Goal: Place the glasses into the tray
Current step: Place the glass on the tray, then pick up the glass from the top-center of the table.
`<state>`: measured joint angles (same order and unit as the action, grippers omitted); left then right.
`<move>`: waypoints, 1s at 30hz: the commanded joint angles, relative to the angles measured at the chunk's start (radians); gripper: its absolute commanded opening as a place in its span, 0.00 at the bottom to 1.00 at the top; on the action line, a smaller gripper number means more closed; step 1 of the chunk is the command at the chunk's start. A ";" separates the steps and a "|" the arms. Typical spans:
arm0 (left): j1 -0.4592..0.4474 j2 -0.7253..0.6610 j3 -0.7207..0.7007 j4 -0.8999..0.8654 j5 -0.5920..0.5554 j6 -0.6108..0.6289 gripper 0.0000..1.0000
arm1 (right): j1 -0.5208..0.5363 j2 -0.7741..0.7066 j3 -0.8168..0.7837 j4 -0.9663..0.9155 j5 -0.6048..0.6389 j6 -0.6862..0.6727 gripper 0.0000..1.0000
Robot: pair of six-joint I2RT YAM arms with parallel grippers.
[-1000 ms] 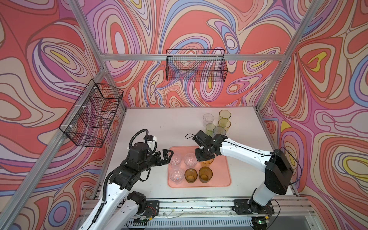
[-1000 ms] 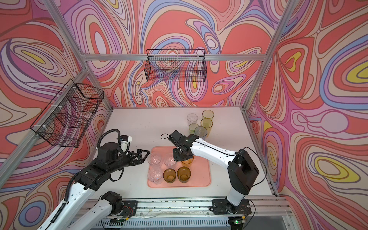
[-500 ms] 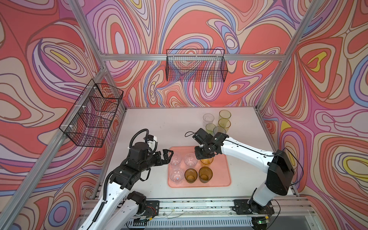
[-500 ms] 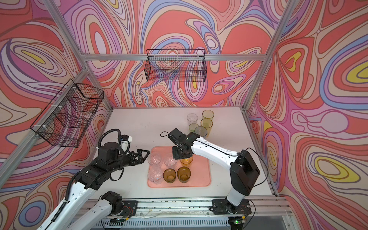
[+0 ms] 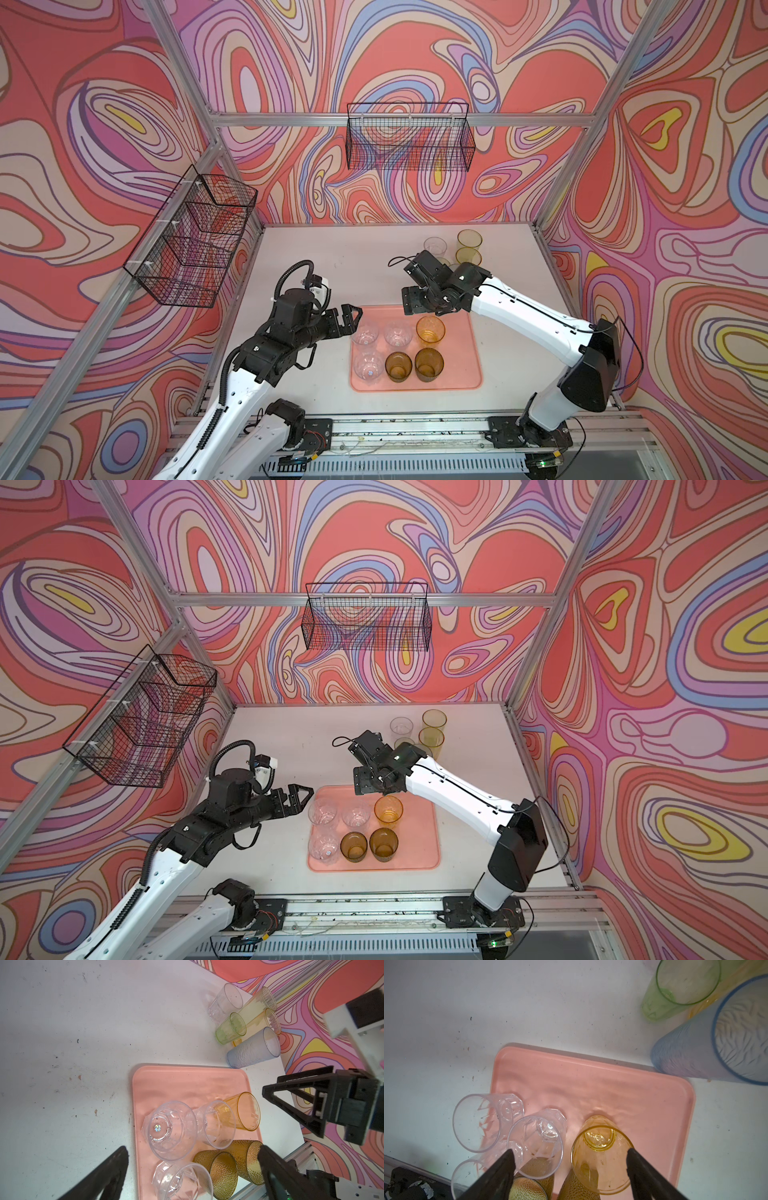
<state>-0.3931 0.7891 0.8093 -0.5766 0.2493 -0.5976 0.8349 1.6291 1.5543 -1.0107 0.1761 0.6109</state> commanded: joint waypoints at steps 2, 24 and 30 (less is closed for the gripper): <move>0.001 0.061 0.044 0.045 0.001 0.007 1.00 | 0.003 -0.064 0.041 -0.046 0.098 -0.028 0.91; -0.006 -0.019 0.052 0.034 -0.005 0.037 1.00 | -0.231 0.306 0.358 0.059 -0.052 -0.209 0.73; -0.006 -0.024 0.050 0.030 -0.001 0.033 1.00 | -0.255 0.398 0.415 0.064 -0.039 -0.219 0.70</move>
<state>-0.3958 0.7773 0.8440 -0.5308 0.2584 -0.5762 0.5896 1.9911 1.9312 -0.9516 0.1192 0.4099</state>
